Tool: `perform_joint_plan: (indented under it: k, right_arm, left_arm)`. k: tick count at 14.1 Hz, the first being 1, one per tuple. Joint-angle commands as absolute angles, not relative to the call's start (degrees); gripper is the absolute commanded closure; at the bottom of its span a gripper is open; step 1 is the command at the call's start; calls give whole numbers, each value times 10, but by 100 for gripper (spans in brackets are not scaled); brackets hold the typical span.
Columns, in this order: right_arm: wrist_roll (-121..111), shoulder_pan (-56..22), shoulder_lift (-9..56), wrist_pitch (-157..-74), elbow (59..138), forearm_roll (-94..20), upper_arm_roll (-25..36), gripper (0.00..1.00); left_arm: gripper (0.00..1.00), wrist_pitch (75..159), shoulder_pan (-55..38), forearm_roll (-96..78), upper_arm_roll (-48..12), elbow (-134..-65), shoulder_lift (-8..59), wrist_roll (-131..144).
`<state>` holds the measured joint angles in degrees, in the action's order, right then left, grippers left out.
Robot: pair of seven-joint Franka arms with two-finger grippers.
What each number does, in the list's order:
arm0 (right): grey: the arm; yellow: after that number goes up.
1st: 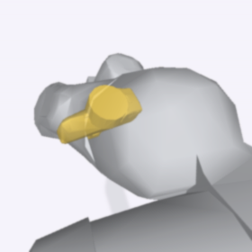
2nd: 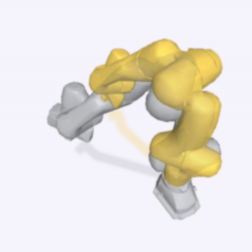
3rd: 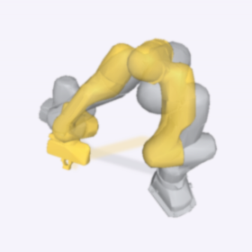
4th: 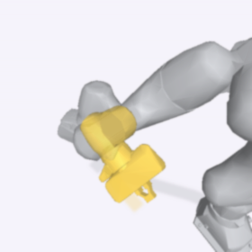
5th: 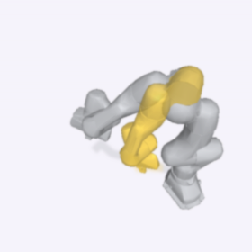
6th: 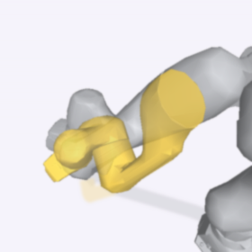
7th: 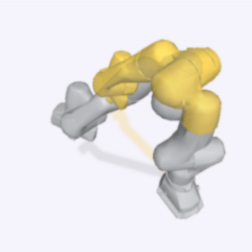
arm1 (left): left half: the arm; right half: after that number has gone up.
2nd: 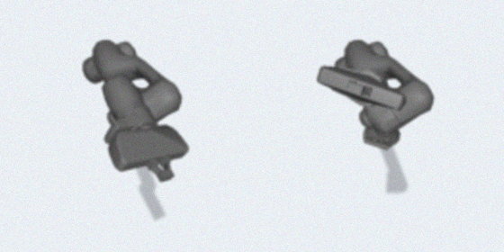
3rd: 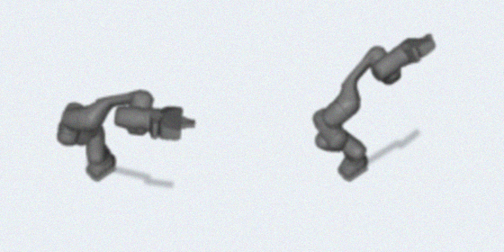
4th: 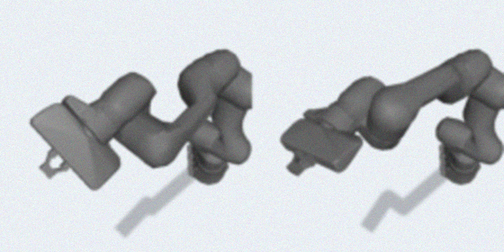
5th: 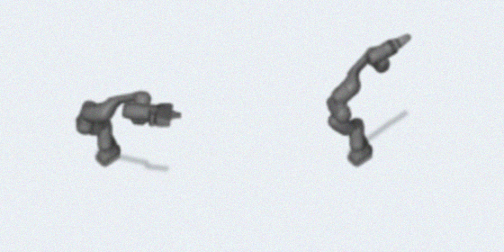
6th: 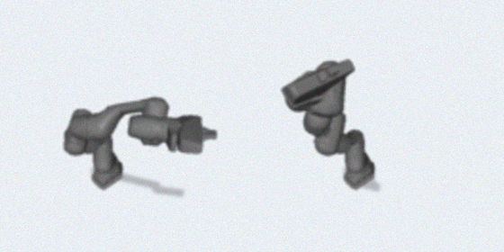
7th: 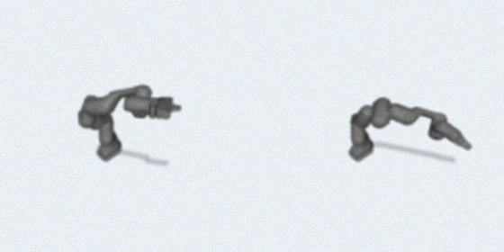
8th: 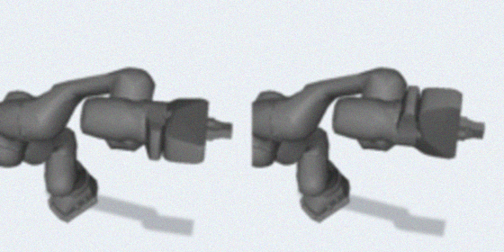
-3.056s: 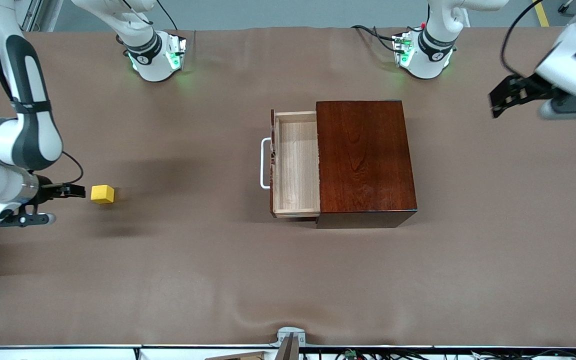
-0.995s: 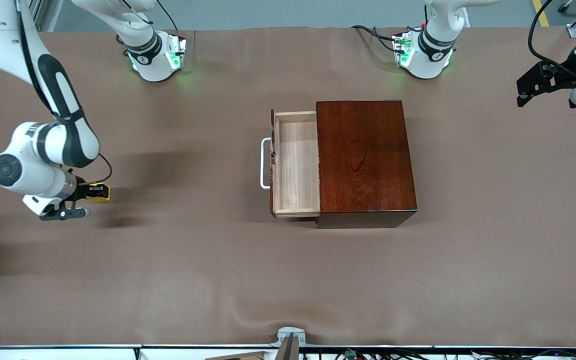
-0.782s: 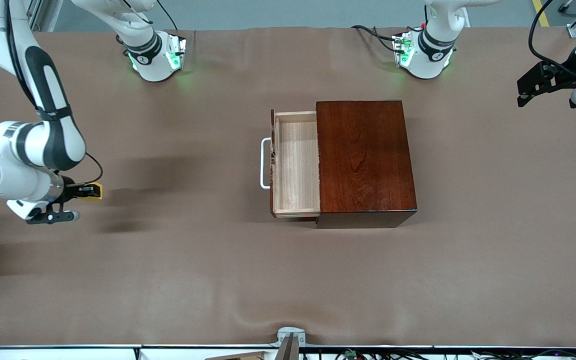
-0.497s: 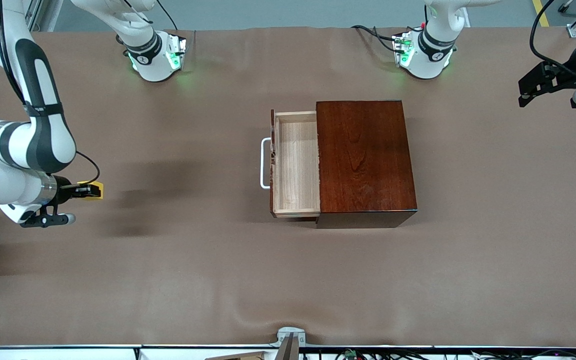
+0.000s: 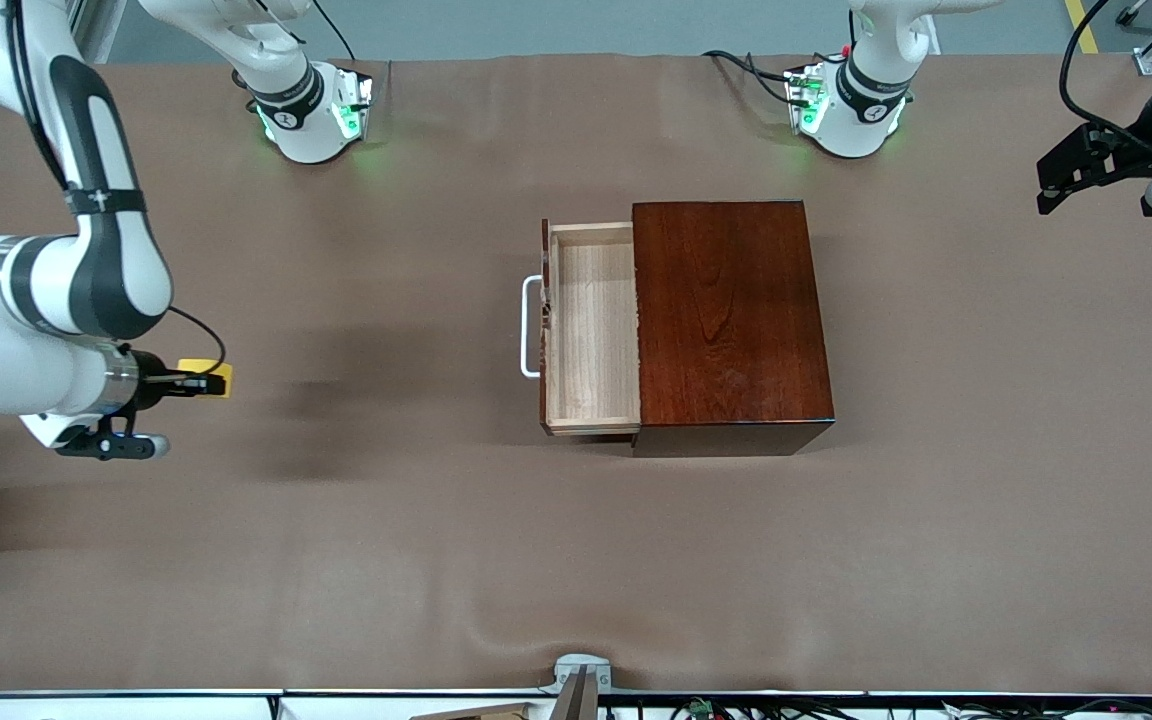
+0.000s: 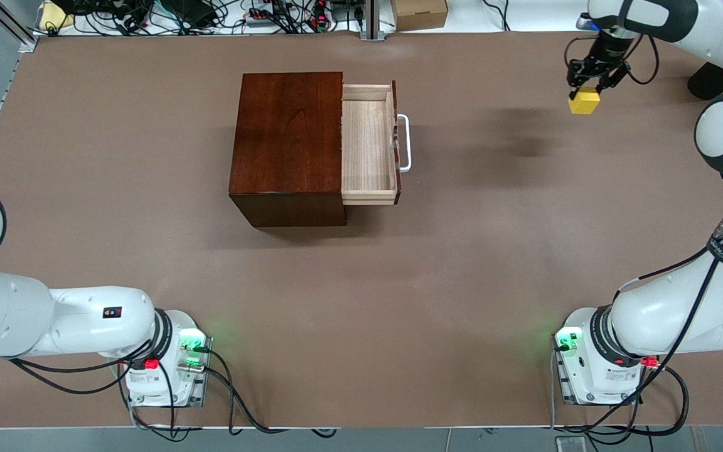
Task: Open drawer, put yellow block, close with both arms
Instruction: 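Lift the yellow cube and carry it over the open drawer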
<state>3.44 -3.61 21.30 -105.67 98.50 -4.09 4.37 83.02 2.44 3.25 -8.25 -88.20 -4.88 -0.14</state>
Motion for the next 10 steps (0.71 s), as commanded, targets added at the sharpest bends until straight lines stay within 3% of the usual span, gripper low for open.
perform_joint_plan:
  k: [1, 10]
  right_arm:
    - [108, -68, 198, -1026, 971, -65, 47, 100]
    - [414, -207, 202, -1007, 908, -83, 47, 100]
  left_arm:
    - [0, 826, 34, 23, -89, -882, -52, -5]
    - [0, 826, 33, 23, -90, -882, -52, -5]
